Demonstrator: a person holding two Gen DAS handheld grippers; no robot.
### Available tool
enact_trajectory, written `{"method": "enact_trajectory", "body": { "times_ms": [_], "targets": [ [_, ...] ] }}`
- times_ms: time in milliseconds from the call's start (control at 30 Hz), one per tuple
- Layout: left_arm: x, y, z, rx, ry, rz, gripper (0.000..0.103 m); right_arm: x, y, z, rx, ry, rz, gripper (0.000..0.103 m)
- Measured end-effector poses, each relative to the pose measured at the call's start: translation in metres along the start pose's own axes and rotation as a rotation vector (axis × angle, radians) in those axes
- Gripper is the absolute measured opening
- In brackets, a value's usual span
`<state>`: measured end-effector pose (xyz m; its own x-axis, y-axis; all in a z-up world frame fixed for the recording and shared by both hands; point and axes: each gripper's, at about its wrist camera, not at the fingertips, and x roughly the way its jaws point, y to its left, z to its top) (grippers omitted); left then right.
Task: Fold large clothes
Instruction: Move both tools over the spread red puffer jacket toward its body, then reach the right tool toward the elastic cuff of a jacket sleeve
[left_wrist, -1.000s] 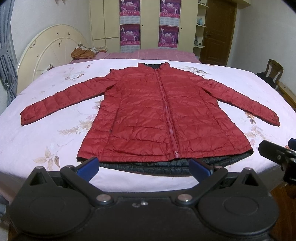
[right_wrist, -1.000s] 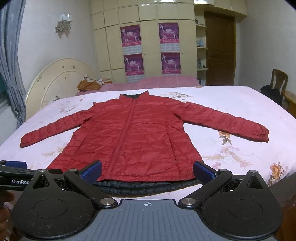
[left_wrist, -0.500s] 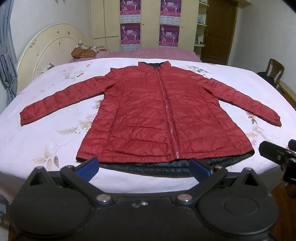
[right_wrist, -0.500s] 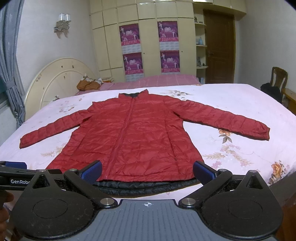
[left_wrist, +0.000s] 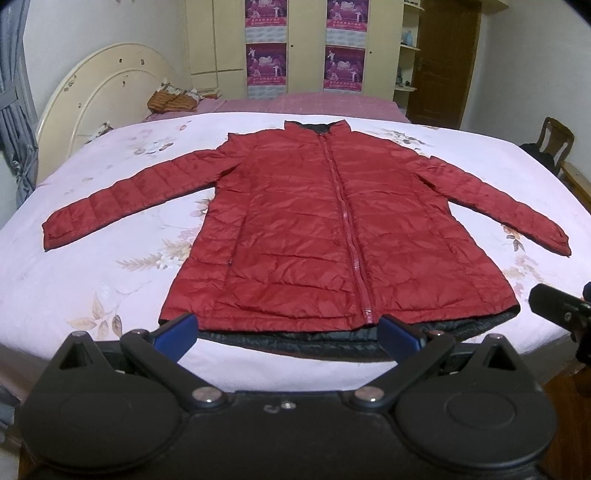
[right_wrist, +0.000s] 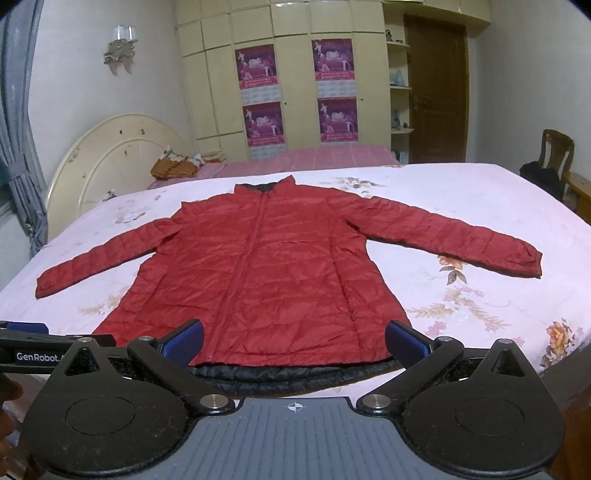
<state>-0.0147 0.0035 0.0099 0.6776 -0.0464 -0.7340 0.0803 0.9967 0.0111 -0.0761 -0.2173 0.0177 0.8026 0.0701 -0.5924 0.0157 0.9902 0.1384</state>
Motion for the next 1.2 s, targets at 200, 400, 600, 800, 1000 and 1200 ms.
{"method": "enact_trajectory", "body": {
  "times_ms": [200, 400, 600, 800, 1000, 1200],
  "targets": [
    [0.009, 0.006, 0.005, -0.001, 0.011, 0.004, 0.103, 0.012, -0.001, 0.006, 0.023, 0.012, 0.000, 0.103],
    [0.020, 0.014, 0.013, 0.000, 0.018, 0.010, 0.103, 0.023, 0.003, 0.011, 0.016, 0.010, -0.007, 0.103],
    [0.033, 0.022, 0.026, -0.002, 0.025, 0.019, 0.103, 0.042, 0.006, 0.020, 0.018, 0.020, -0.017, 0.103],
    [0.052, 0.031, 0.042, -0.005, 0.032, 0.028, 0.103, 0.064, 0.008, 0.031, 0.020, 0.023, -0.025, 0.103],
    [0.080, 0.041, 0.062, 0.004, 0.041, 0.029, 0.103, 0.095, 0.009, 0.042, 0.027, 0.028, -0.038, 0.103],
    [0.110, 0.051, 0.084, 0.010, 0.052, 0.009, 0.103, 0.126, 0.012, 0.056, 0.053, 0.030, -0.060, 0.103]
  ]
}}
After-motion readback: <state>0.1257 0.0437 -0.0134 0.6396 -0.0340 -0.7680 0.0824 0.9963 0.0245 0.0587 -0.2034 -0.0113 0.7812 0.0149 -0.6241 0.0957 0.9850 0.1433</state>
